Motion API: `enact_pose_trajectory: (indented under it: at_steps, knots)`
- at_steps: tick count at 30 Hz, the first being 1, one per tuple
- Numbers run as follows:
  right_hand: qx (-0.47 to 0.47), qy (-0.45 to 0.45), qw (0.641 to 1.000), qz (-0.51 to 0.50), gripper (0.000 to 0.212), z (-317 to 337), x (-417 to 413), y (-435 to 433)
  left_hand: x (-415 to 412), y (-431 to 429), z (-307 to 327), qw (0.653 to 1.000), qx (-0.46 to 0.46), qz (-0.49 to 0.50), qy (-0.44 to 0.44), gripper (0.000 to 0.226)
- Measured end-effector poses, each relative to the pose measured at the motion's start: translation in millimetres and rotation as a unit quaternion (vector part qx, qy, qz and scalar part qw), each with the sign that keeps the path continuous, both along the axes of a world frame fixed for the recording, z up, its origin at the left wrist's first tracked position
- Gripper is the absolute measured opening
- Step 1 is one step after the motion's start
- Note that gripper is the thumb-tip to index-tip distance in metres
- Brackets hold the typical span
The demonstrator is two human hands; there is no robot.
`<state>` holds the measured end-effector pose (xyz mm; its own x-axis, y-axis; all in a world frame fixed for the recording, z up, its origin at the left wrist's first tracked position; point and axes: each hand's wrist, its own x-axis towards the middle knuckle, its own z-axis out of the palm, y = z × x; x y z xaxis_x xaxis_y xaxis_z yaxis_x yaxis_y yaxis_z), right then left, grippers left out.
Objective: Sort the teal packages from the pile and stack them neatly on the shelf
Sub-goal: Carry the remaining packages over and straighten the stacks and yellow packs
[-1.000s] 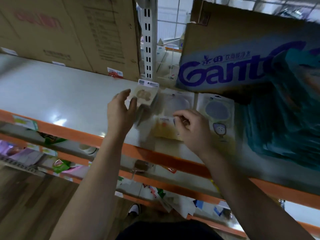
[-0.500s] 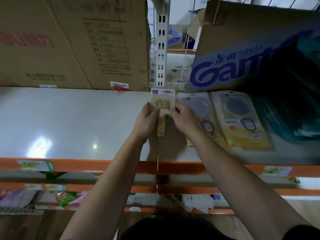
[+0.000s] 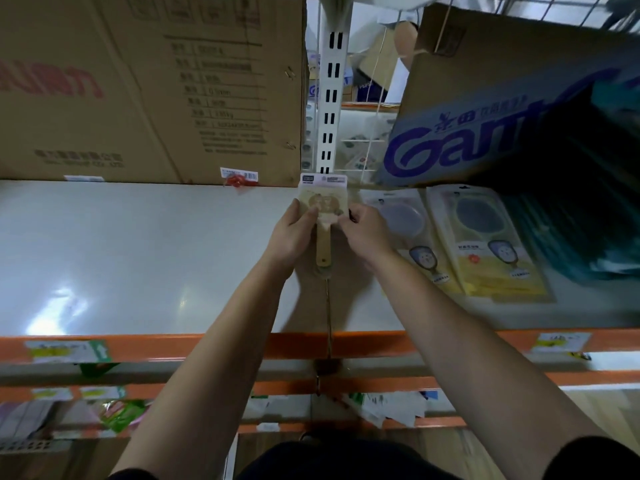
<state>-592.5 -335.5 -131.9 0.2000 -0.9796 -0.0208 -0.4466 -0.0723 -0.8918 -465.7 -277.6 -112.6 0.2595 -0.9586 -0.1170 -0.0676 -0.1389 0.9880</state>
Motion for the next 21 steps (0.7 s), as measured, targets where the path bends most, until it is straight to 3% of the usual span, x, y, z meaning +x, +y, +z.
enact_pose_trajectory:
  at_steps: [7,12,17,19,21]
  knots:
    - [-0.012,-0.022,0.999,0.033,0.032,2.2,-8.2,4.6,11.5,5.9,-6.0,1.0,-0.015,0.001,0.017,0.014]
    - [-0.036,0.023,0.998,0.049,0.032,0.8,-7.9,2.6,8.6,7.2,-7.2,0.997,-0.024,-0.028,0.062,0.029]
    - [-0.035,0.027,0.998,0.053,0.037,4.5,-5.2,-1.2,11.1,2.8,-7.1,0.997,-0.02,-0.022,0.078,0.026]
    - [-0.033,0.015,0.998,0.059,0.04,4.4,-7.3,0.3,17.6,3.6,-10.6,0.998,-0.025,-0.034,0.046,0.024]
    - [-0.048,0.03,0.997,0.061,0.048,3.1,-9.4,4.0,23.9,2.7,-15.5,0.997,-0.023,-0.046,-0.063,0.031]
